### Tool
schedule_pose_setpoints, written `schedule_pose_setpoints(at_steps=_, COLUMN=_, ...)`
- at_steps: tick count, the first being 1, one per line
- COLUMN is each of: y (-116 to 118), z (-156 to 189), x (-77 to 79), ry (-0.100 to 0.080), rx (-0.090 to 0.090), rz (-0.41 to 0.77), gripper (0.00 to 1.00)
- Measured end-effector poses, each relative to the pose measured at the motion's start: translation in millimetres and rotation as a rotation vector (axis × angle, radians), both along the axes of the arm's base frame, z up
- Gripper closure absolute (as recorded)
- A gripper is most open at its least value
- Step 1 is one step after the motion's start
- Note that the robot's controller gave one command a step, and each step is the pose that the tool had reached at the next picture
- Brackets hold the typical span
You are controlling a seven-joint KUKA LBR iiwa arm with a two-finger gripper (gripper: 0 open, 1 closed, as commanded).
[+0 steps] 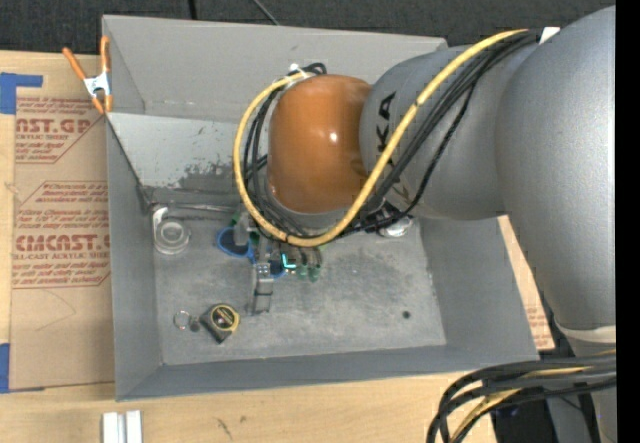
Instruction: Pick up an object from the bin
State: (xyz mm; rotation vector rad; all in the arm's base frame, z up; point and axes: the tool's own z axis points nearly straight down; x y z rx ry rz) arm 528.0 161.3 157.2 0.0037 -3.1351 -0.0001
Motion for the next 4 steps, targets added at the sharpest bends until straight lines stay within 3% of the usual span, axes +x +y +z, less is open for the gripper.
schedule_pose_setpoints(at_steps=1, y=22, z=-88, x=-36.1, ry=-0.004, rx=0.001, rz=0.23, gripper=0.0)
schedule_pose_setpoints(at_steps=2, y=-10, z=-81, x=-28.8, ry=-0.007, rx=0.002, rz=0.662, gripper=0.0)
schedule_pose_setpoints(at_steps=3, y=35, z=-88, x=-26.5, ry=-0.008, rx=0.005, rz=0.509, gripper=0.0)
schedule_pose_setpoints(at_steps=4, y=33, z=-87, x=-26.3, ry=-0.007, rx=0.004, rz=0.507, gripper=1.0)
